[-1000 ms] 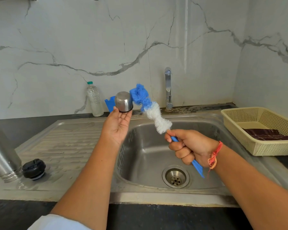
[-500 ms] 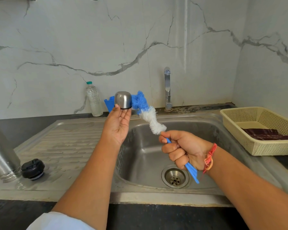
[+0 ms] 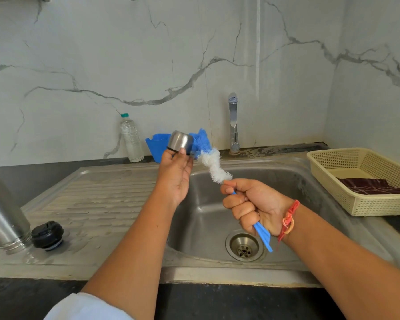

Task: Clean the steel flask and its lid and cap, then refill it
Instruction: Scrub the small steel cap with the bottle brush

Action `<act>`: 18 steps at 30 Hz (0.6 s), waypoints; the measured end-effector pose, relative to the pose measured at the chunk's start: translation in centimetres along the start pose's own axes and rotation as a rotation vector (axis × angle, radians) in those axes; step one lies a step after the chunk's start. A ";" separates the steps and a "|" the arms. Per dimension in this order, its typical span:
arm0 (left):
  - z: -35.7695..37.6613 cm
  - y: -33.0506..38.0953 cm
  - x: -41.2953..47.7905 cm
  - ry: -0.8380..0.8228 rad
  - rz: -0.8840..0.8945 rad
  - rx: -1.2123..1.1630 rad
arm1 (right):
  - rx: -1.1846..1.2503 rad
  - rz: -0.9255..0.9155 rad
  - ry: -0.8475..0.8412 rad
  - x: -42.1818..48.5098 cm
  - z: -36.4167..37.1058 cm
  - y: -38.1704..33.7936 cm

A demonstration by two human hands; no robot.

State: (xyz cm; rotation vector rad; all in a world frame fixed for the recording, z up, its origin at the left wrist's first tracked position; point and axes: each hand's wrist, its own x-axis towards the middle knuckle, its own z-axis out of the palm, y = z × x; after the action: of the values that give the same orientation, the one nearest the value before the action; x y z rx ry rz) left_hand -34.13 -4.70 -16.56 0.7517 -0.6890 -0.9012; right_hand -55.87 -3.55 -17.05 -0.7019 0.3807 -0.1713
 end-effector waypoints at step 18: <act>-0.3 -0.4 0.1 0.017 0.053 0.073 | 0.071 0.043 -0.138 -0.3 1.0 0.2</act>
State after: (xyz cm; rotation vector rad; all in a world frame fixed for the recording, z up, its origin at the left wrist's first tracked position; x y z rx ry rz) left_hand -34.02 -4.90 -16.96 0.8013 -0.7266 -0.8240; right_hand -55.79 -2.70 -16.44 -0.6312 0.2563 -0.0946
